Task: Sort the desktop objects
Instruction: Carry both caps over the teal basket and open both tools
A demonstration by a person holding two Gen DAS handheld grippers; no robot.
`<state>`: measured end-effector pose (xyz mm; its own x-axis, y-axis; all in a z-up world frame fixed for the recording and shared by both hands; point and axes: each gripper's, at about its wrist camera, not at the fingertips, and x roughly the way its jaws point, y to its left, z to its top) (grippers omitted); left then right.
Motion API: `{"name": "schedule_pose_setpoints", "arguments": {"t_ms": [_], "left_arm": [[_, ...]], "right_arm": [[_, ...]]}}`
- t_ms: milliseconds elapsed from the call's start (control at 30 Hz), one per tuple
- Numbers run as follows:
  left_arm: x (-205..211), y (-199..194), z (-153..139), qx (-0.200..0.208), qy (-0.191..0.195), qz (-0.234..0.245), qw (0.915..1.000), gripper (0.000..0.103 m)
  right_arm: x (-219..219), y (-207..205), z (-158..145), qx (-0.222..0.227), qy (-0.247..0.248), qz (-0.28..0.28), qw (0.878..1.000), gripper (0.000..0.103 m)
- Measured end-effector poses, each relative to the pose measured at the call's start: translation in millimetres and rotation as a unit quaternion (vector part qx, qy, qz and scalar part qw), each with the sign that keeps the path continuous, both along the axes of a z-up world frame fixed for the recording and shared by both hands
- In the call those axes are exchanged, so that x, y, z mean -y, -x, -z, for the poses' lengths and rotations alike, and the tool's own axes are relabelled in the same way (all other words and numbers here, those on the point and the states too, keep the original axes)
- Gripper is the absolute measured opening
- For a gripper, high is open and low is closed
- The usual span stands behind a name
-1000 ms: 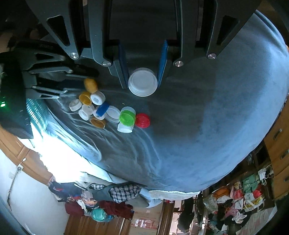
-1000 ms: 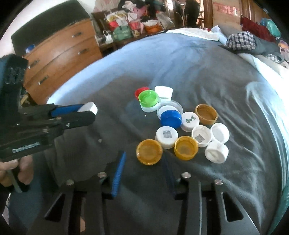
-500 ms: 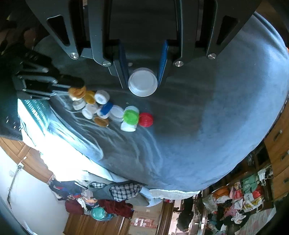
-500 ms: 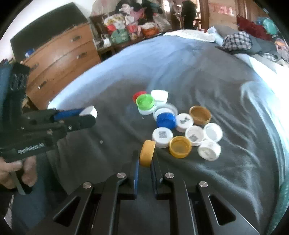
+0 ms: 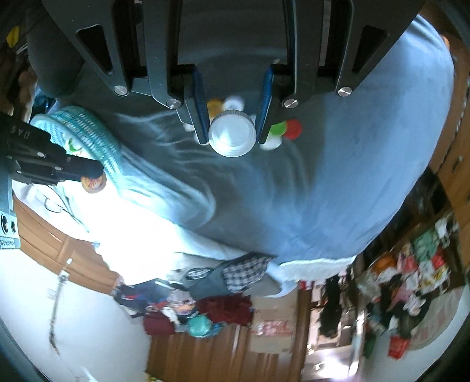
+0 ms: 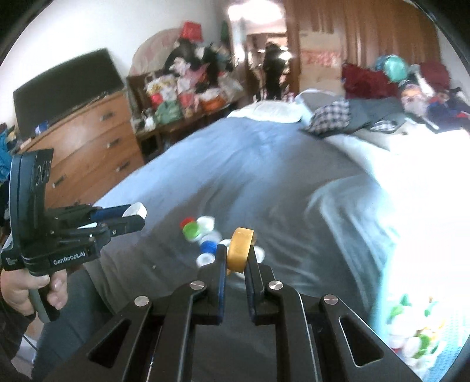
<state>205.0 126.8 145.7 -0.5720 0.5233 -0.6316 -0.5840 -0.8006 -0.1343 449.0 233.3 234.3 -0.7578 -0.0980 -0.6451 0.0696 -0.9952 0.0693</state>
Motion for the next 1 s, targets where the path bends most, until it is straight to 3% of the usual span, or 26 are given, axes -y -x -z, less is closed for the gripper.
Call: {"name": "schedule_pose_setpoints", "arguments": {"t_ms": [267, 600, 867, 1000], "left_arm": [[-66.2, -14.9, -33.6, -0.027, 0.003, 0.060, 0.9978, 0.026], [-177.1, -45.6, -58.6, -0.046, 0.012, 0.160, 0.9859, 0.026], [-244.8, -67.8, -64.0, -0.034, 0.028, 0.221, 0.9744, 0.026], [-278.6, -67.6, -57.7, -0.006, 0.061, 0.250, 0.9663, 0.026]], "right_arm": [[-53.4, -35.9, -28.3, -0.019, -0.014, 0.054, 0.998, 0.012], [-125.9, -75.5, -44.4, -0.026, -0.018, 0.126, 0.992, 0.012], [-189.0, -102.2, -47.8, -0.009, -0.004, 0.173, 0.985, 0.012], [-219.9, -110.7, -42.7, 0.011, 0.027, 0.187, 0.982, 0.012]]}}
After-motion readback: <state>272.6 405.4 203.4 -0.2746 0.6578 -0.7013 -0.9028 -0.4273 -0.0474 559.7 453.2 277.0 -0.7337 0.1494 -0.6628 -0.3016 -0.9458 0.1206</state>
